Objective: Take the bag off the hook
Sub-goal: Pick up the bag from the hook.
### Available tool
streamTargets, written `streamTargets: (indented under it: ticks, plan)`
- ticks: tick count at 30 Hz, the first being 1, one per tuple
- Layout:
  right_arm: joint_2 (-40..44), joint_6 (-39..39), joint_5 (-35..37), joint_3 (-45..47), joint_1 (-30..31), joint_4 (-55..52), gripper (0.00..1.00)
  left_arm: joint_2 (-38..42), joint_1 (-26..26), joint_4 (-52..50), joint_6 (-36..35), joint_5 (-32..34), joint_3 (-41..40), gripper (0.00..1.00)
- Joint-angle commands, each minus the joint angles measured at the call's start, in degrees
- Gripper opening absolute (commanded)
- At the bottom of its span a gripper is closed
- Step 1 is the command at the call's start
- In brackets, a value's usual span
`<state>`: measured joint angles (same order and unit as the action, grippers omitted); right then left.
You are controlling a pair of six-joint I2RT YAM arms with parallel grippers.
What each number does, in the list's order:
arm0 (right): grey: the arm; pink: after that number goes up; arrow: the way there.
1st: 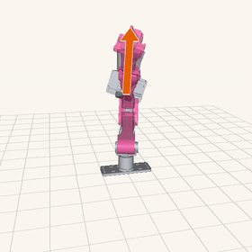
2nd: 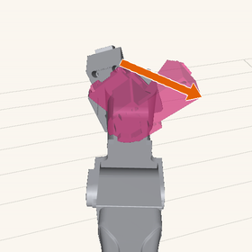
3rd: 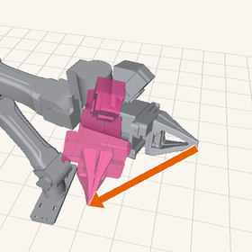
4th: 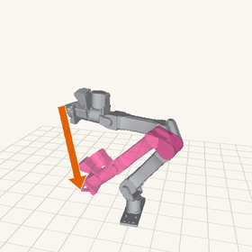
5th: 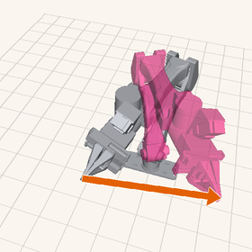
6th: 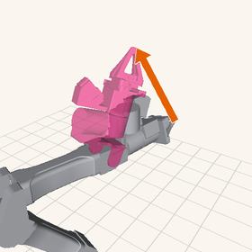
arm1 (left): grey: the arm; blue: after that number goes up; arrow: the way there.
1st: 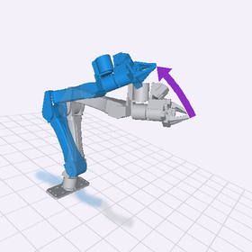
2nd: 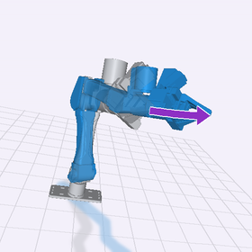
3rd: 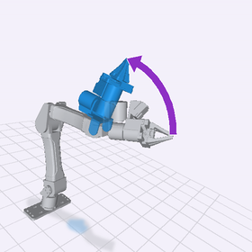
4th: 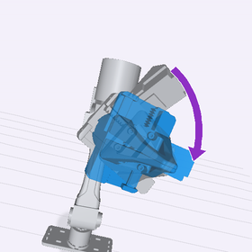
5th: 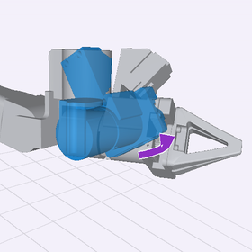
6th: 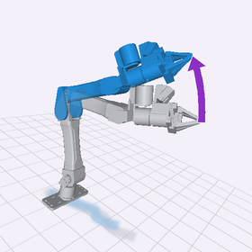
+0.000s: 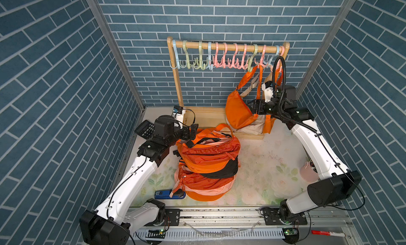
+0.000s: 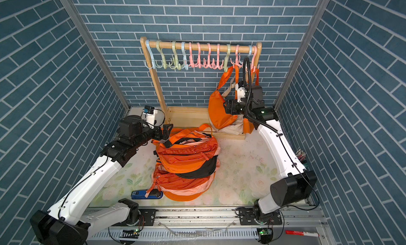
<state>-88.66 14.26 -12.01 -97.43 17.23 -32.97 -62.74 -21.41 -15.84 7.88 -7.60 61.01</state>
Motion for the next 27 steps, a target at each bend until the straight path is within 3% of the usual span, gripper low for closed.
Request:
streamTargets:
  ticks: [1, 18, 24, 27]
  plan:
    - [-2.33, 0.86, 0.89, -3.35, -1.2, 0.02, 0.8, 0.17, -0.36, -0.5, -0.89, -0.58, 0.29, 0.99]
    - [-14.96, -1.55, 4.63, -15.13, -2.34, -1.91, 0.77, -0.88, -0.4, -1.08, -1.55, -0.58, 0.51, 0.99]
    - [-17.7, -1.8, 4.31, -17.44, -2.53, -1.66, 0.71, -1.33, -0.4, -1.24, -1.9, -0.14, 0.6, 0.99]
    - [-18.64, -1.91, 4.19, -18.76, -2.56, -1.93, 0.6, -1.75, -0.4, -1.42, -2.05, -0.1, 0.61, 0.99]
